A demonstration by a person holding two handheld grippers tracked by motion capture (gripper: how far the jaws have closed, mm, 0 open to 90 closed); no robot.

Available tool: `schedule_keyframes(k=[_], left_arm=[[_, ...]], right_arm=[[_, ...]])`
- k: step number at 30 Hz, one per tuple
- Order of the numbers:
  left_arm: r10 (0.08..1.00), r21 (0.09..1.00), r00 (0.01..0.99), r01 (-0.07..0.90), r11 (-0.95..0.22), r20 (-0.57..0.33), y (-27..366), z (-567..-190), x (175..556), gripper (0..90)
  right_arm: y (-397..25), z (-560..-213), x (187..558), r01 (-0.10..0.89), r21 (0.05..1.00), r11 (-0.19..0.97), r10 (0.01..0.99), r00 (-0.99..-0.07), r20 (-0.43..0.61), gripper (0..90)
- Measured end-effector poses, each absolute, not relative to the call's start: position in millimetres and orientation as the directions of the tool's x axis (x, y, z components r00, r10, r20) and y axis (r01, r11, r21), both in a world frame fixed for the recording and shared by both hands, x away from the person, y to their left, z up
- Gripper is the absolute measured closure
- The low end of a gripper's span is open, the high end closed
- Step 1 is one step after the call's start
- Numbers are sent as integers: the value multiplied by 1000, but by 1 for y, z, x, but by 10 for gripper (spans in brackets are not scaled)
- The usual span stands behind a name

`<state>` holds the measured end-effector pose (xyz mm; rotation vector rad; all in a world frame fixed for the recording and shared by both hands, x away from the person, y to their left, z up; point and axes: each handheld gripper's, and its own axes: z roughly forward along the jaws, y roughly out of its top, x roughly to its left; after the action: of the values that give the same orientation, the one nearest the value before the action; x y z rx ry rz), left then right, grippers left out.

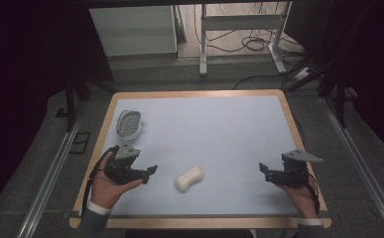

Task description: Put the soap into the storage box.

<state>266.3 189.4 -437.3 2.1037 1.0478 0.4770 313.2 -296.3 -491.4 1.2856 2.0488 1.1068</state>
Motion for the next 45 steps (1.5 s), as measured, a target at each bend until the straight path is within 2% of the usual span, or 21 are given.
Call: schedule_keyframes(k=[22, 45], left_arm=[[716, 641, 698, 557, -528, -17, 131, -448, 283, 216], [677, 546, 735, 585, -600, -43, 90, -472, 299, 219]], right_arm=[[-292, -495, 315, 515, 815, 267, 892, -452, -7, 72], [-294, -499, 316, 534, 798, 280, 898, -439, -22, 73]])
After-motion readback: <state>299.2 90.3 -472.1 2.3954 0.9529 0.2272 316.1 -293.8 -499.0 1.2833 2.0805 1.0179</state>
